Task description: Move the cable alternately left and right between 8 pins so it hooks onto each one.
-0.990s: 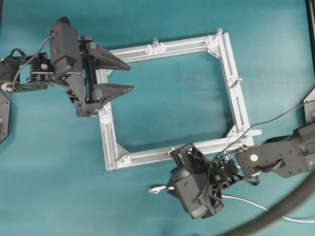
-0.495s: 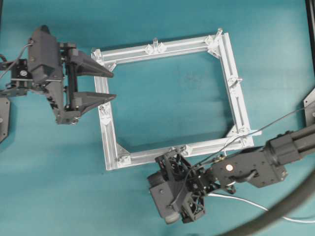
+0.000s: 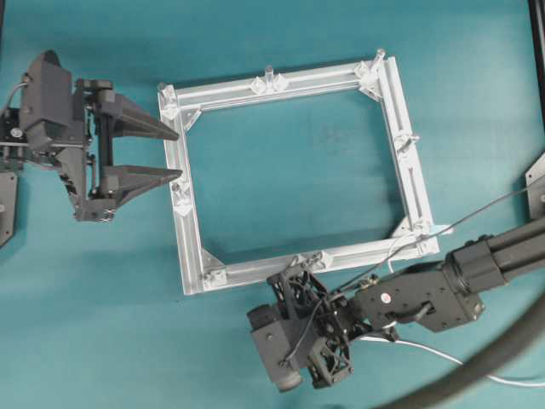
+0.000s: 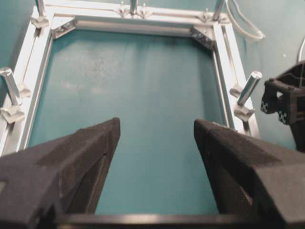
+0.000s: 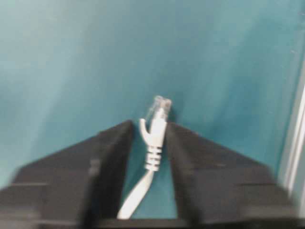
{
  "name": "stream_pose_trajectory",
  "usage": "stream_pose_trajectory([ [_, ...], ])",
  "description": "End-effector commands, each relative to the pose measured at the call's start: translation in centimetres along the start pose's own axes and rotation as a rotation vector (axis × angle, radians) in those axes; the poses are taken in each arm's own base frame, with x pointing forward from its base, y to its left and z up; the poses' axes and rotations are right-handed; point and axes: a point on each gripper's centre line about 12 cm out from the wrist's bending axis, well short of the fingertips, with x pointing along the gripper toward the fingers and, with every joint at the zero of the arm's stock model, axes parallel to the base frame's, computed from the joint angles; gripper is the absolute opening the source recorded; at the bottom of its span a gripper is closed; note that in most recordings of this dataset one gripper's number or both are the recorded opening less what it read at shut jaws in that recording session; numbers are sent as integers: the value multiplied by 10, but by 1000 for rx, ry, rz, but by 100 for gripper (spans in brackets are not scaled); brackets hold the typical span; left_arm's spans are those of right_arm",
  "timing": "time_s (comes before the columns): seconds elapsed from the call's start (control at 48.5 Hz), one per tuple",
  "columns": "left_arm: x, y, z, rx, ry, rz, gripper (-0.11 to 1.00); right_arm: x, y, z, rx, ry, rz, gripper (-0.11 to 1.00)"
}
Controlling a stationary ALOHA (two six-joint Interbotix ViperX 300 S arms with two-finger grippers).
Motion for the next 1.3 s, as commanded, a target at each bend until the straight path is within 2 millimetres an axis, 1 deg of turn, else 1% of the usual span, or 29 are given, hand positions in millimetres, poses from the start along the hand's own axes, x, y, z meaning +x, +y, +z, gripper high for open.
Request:
stream_pose_trajectory([
  [0.0,-3,-1,6,-1,-23,-6,74,-5,-3,13,7,-37,-3,24],
  [0.041,-3,-2,4,0,-18,-7,74,-3,-3,12,7,-31,-4,18],
  [0.083,-3,-1,0,0,-9,-6,74,-2,-3,9,9,-15,-5,16],
  [0.268,-6,1,-17,5,31,-1,74,4,-3,-2,13,55,-10,16],
  [0.413,-7,0,-22,14,42,-4,74,-1,-3,0,79,29,-8,16],
  [0.475,-7,-1,-21,18,41,-9,74,-9,-3,0,122,10,-7,16],
  [0.557,-8,-2,-21,20,37,-15,74,-26,-3,1,188,-31,0,16],
  [0.619,-13,-4,-15,21,10,-23,74,-40,-3,1,251,-56,5,16],
  [0.701,-21,-6,-7,23,-34,-30,74,-58,-2,-4,361,-55,8,16],
  [0.825,-36,-6,-3,23,-81,-37,74,-82,2,-14,470,14,-15,16],
  [0.99,-57,-5,-4,19,-139,-46,74,-111,7,-21,479,128,-121,16],
  [1.073,-70,-5,-5,20,-167,-52,74,-125,2,-24,516,155,-201,16],
  [1.155,-80,-4,-10,19,-170,-53,74,-138,-8,-26,564,151,-286,16],
  [1.217,-86,-3,-16,20,-164,-55,74,-142,-18,-24,607,136,-341,16],
  [1.279,-93,-3,-21,18,-155,-57,74,-141,-28,-21,658,112,-370,16],
])
